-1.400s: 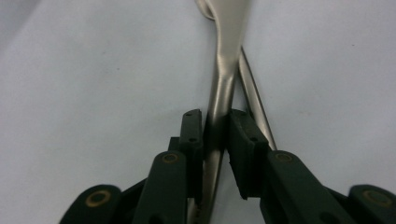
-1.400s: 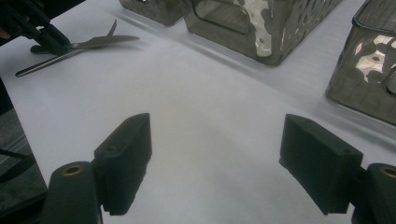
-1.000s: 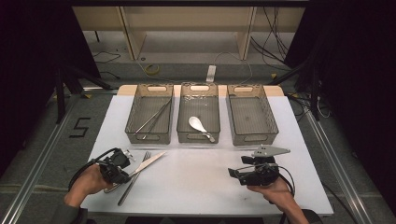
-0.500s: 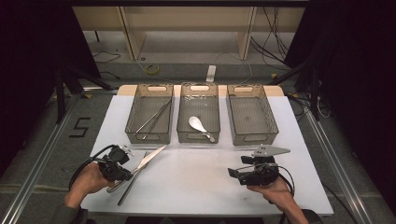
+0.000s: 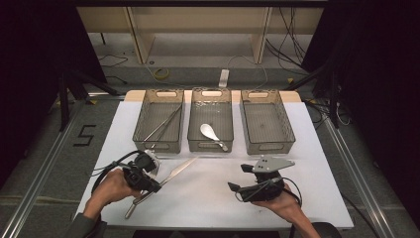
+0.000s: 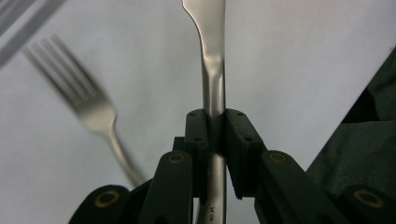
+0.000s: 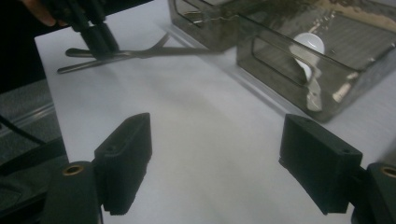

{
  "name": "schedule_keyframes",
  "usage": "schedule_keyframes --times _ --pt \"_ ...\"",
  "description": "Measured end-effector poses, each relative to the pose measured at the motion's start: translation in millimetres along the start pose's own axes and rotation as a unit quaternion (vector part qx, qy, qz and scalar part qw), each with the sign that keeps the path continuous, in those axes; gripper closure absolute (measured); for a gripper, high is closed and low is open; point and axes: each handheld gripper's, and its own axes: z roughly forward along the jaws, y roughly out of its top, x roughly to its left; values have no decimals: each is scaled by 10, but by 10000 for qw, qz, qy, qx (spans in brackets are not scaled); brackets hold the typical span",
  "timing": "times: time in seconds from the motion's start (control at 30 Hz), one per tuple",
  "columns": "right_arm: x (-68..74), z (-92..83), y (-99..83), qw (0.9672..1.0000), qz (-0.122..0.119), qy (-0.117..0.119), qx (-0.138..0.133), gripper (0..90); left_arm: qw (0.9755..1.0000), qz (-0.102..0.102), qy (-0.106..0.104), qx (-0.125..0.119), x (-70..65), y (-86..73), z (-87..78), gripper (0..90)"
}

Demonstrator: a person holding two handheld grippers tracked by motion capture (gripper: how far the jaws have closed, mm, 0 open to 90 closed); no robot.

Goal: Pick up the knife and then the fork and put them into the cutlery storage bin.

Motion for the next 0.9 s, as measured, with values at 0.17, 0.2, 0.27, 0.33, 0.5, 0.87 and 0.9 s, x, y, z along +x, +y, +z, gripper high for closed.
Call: schedule_keyframes --times 0.17,0.2,0.27,0.33,0.5,0.87,0.9 --pt "138 90 61 9992 -381 118 58 261 9993 294 -207 135 -135 173 90 794" --pt "158 105 70 9989 -438 147 84 264 9990 347 -247 144 -159 203 106 794" --pt "197 144 91 9984 -519 182 108 269 9985 440 -272 188 -207 257 135 794" --pt "236 184 112 9974 -684 173 129 269 9981 501 -295 226 -256 311 159 794" --pt "324 284 156 9950 -948 219 210 269 9962 691 -445 303 -361 453 228 794" --pt "505 467 159 9842 -1681 203 513 292 9930 913 -580 470 -480 660 315 794" --pt "514 480 157 9839 -1701 200 515 295 9921 983 -586 519 -484 677 316 793"
